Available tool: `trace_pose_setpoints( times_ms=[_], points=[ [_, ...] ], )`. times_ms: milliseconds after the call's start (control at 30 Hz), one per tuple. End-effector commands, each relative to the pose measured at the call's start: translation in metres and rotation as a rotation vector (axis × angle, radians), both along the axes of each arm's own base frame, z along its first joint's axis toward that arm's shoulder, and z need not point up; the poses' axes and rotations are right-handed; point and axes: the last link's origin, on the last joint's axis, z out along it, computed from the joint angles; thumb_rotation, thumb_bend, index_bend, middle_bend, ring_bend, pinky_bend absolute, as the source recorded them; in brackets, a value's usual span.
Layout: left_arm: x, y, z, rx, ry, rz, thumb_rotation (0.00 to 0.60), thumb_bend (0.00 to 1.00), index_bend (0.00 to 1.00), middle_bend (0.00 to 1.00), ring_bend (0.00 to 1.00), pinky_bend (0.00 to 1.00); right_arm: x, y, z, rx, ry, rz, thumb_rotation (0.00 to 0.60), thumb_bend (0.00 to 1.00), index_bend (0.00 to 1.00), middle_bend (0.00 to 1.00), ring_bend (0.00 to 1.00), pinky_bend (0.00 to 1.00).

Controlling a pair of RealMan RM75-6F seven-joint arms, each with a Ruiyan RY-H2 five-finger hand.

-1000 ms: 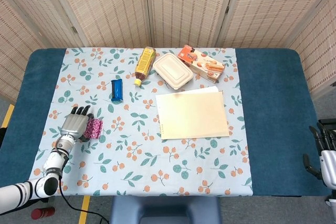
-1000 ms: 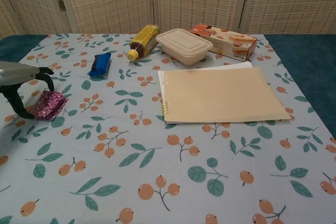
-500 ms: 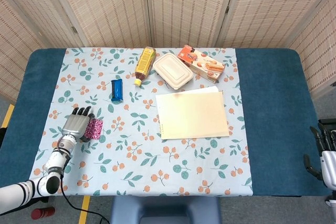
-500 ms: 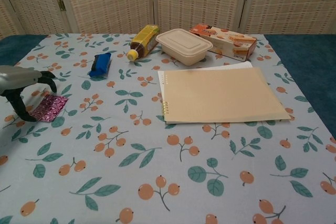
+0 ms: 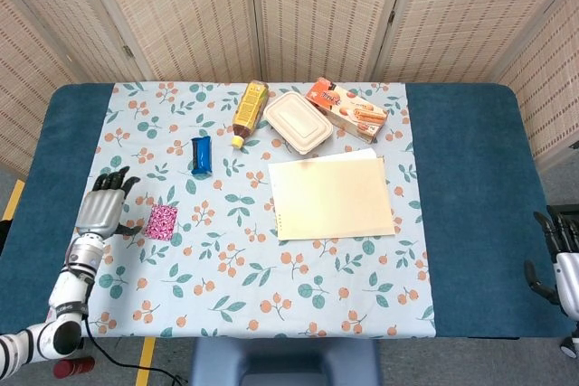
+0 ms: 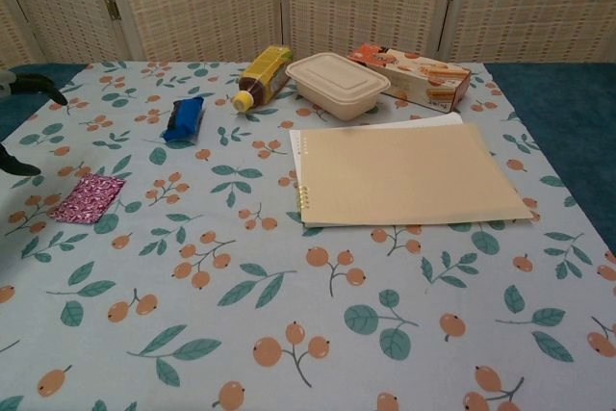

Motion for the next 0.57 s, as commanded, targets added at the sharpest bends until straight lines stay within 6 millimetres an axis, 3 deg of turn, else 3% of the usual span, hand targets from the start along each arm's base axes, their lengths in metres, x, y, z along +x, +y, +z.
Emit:
trace_pose_setpoints(
  times_ms=[33, 367, 567],
  points=[
    [-0.005, -0.024, 0.03, 0.115, -0.056, -0.026, 0.6, 0.23, 0.19, 0.0, 0.0, 0.0, 0.001, -0.004, 0.0, 0.008, -0.008, 0.008, 0.6, 0.5, 0.01, 0.0, 0.0, 0.0],
    [-0.022, -0.093, 0.048, 0.254, -0.054, -0.087, 0.6, 0.24, 0.21, 0.0, 0.0, 0.0, 0.008, -0.009, -0.01, 0.049, -0.048, 0.067, 0.6, 0.5, 0.07, 0.02, 0.0, 0.0],
    [-0.031, -0.121, 0.052, 0.278, -0.036, -0.091, 0.6, 0.24, 0.21, 0.0, 0.0, 0.0, 0.011, -0.007, -0.007, 0.04, -0.058, 0.084, 0.6, 0.5, 0.08, 0.02, 0.0, 0.0]
  ],
)
